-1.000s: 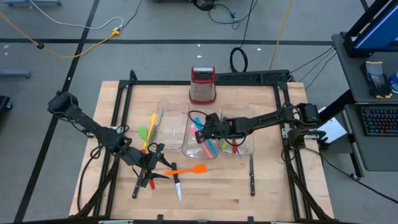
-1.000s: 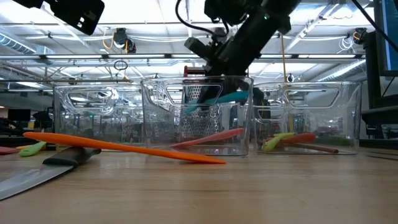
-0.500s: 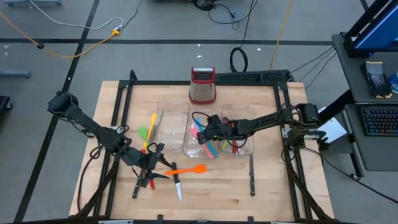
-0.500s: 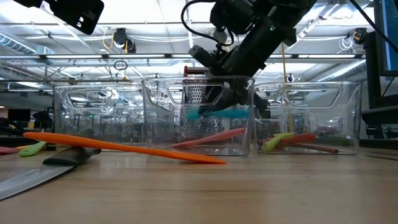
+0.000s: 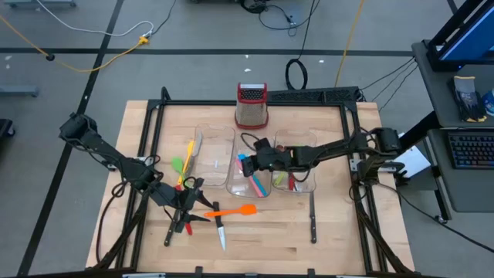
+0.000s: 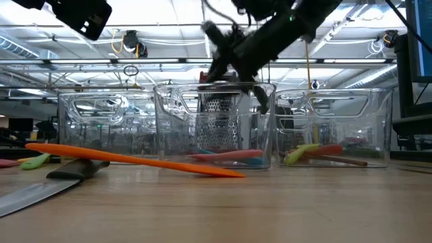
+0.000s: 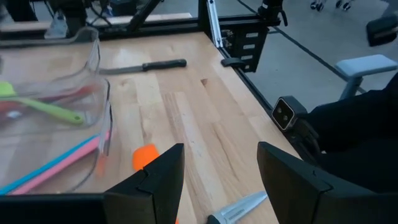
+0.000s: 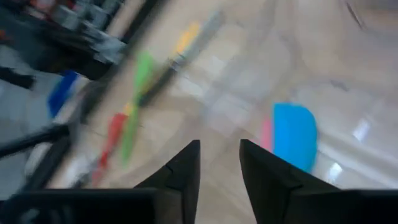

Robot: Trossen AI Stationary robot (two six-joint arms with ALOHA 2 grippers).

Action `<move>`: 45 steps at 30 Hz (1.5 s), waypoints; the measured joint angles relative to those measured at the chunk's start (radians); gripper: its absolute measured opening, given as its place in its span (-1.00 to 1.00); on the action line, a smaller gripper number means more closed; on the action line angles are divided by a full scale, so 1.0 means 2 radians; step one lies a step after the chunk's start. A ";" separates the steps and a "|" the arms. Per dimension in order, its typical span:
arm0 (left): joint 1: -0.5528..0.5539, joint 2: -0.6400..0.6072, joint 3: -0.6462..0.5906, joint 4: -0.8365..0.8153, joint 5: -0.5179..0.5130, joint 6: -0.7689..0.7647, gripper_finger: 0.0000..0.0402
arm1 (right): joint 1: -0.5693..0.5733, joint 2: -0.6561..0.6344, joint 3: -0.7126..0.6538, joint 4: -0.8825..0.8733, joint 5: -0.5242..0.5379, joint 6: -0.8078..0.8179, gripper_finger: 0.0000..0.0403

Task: Pick & Place Kitchen Items
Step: Put the orange spatula into the middle transparent bin

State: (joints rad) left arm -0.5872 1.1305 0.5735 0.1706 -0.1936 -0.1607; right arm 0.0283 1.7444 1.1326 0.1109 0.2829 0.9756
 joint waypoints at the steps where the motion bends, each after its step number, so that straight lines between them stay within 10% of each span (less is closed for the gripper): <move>1: -0.002 0.000 0.000 -0.004 0.000 -0.006 0.03 | 0.002 -0.008 0.001 0.001 0.000 -0.011 -0.57; 7: -0.025 0.000 0.000 -0.010 -0.021 -0.039 0.03 | 0.034 -0.069 0.000 -0.005 -0.021 -0.127 -0.96; 16: -0.051 0.043 0.000 0.030 -0.112 -0.063 0.03 | 0.144 -0.169 -0.021 -0.001 -0.026 -0.314 -0.99; 29: -0.006 0.182 0.184 -0.177 -0.139 -0.106 0.03 | 0.261 -0.349 -0.274 0.197 -0.023 -0.429 -1.00; 45: 0.075 0.304 0.354 -0.411 0.043 -0.294 0.03 | 0.158 -0.540 -0.369 0.042 -0.049 -0.546 -1.00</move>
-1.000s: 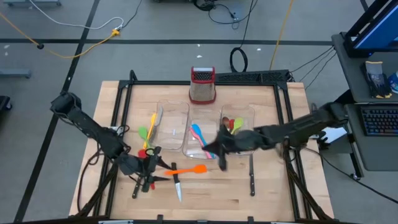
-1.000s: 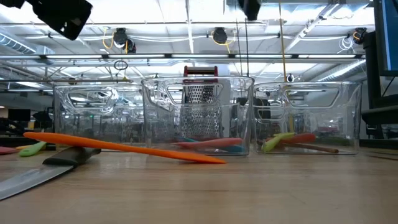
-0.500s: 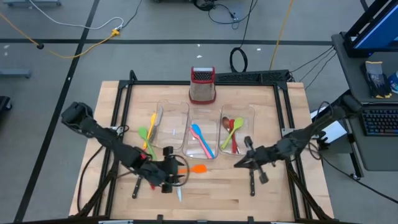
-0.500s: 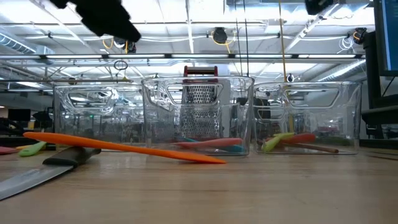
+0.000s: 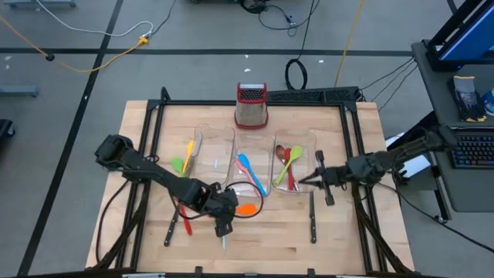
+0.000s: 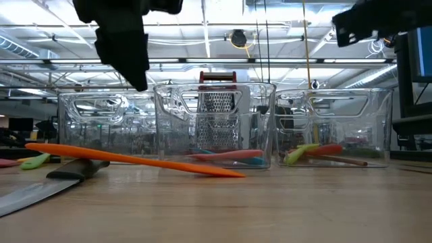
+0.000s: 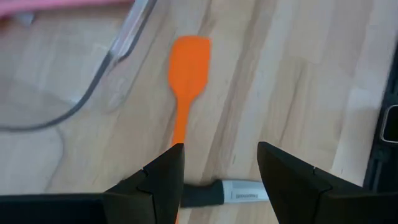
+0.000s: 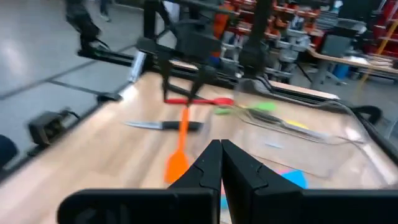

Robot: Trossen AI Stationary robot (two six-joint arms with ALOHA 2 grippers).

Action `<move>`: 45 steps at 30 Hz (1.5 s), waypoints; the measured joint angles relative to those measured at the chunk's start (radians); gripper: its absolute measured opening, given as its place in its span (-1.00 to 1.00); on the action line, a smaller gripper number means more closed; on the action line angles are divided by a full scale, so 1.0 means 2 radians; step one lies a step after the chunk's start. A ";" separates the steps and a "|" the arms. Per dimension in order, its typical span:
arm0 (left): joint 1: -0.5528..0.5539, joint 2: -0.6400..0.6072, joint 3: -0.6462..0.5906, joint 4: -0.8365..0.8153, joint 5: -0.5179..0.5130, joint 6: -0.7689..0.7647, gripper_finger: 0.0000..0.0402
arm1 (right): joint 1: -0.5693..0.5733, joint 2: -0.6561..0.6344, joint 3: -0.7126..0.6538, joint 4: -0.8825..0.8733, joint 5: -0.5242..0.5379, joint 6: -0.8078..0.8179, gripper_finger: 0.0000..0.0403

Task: Pick & Place Kitchen Items
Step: Put the orange spatula into the middle transparent bin

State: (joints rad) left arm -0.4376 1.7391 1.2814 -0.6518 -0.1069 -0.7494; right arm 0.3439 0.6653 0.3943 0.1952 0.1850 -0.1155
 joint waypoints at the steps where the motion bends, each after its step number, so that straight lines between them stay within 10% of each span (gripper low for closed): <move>1: 0.001 0.002 0.001 -0.004 0.002 -0.007 0.03 | -0.016 -0.002 0.000 -0.009 -0.007 -0.004 -1.00; 16: 0.005 0.041 0.002 -0.012 0.016 0.026 0.03 | -0.150 -0.002 0.000 0.013 -0.145 -0.012 -1.00; 45: 0.031 0.062 0.002 0.002 0.034 0.058 0.03 | -0.150 -0.002 0.000 0.019 -0.146 -0.012 -1.00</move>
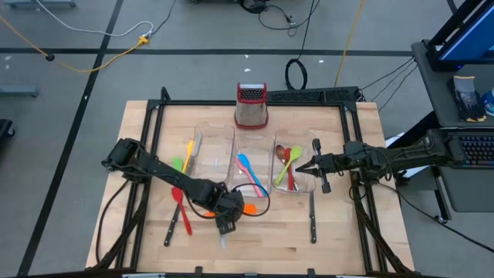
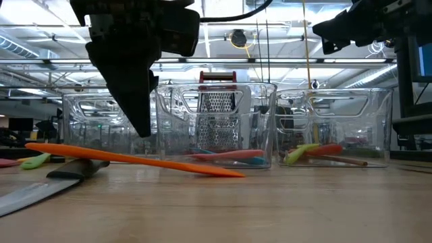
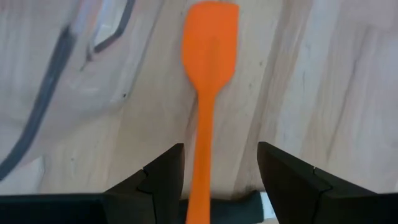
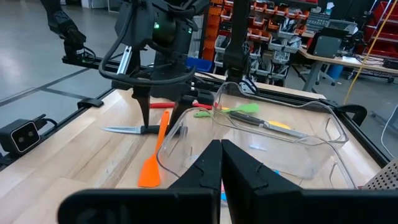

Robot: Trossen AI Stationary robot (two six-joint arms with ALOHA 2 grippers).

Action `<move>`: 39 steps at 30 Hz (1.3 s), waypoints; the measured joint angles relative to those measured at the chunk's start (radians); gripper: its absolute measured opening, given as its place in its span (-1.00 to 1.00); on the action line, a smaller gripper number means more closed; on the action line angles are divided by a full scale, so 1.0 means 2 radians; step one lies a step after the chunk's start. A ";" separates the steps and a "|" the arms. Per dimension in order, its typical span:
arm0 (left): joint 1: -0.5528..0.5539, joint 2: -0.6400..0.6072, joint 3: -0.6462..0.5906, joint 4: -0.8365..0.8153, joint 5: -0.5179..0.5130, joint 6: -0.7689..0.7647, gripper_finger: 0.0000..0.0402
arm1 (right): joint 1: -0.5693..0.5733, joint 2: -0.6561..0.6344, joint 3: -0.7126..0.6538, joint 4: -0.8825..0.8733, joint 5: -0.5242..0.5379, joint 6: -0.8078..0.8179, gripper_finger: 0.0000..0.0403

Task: Pick & Place Kitchen Items
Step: Put the orange spatula into the middle transparent bin

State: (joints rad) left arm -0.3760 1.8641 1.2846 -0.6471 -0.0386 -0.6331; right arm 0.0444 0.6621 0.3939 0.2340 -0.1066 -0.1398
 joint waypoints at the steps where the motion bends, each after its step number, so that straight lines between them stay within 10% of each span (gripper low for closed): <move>1: -0.002 0.000 0.000 0.002 -0.002 0.000 0.03 | 0.000 0.000 0.000 0.000 0.000 0.000 -1.00; 39: -0.035 0.047 0.000 -0.016 -0.075 -0.049 0.03 | 0.000 0.000 0.000 0.000 0.000 0.010 -1.00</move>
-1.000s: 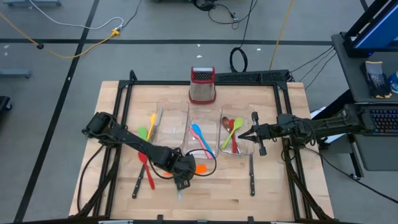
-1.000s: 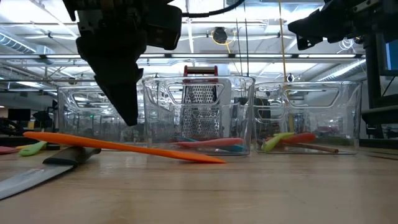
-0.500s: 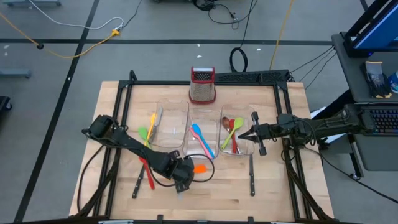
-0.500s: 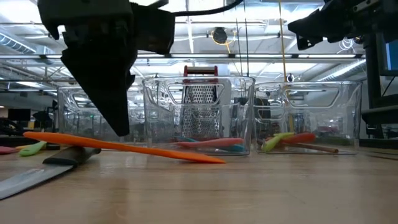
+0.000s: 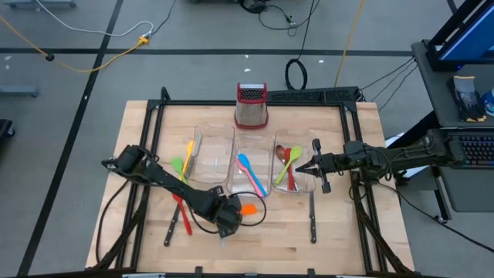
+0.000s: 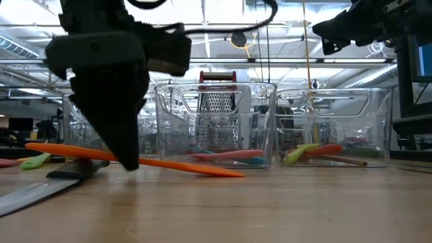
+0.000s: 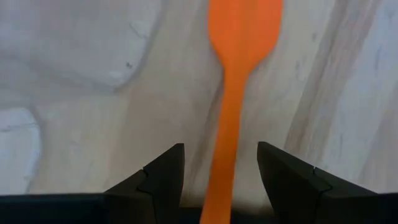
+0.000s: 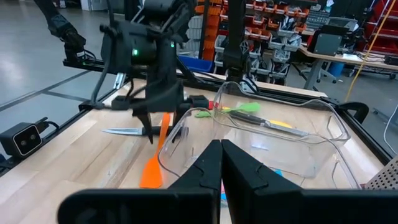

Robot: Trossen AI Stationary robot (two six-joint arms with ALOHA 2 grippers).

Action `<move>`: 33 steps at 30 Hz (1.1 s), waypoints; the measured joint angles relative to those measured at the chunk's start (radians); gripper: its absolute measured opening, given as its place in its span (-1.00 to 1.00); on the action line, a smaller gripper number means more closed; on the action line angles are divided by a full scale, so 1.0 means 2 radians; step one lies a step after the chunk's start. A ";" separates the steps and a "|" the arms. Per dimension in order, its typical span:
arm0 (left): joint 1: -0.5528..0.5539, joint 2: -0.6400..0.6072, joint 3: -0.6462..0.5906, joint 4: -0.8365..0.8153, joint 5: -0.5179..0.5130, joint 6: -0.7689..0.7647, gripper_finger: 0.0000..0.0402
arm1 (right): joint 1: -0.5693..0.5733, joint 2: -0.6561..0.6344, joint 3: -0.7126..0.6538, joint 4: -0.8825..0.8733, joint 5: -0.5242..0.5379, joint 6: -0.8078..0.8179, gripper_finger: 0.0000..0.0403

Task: Pick & Place Kitchen Items
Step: Put the orange spatula into the middle transparent bin

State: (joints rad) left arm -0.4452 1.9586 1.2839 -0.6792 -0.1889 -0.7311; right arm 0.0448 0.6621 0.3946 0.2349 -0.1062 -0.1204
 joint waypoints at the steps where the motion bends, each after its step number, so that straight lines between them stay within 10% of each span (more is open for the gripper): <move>1: 0.001 0.006 0.000 0.001 0.005 0.001 0.03 | 0.000 0.000 0.000 0.000 0.000 0.000 -1.00; 8: 0.004 0.028 0.003 0.000 0.029 -0.005 -0.07 | 0.000 0.000 0.000 0.000 0.000 0.000 -1.00; 16: 0.001 0.022 0.002 -0.001 0.025 0.004 -0.90 | 0.000 0.000 0.000 0.002 0.000 0.000 -1.00; 33: -0.009 0.013 0.147 -0.159 -0.002 0.064 -0.90 | 0.000 0.000 0.000 0.018 0.000 0.011 -1.00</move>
State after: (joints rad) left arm -0.4631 1.9846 1.5783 -0.9965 -0.1925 -0.6031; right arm 0.0448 0.6621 0.3946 0.2710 -0.1059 -0.0977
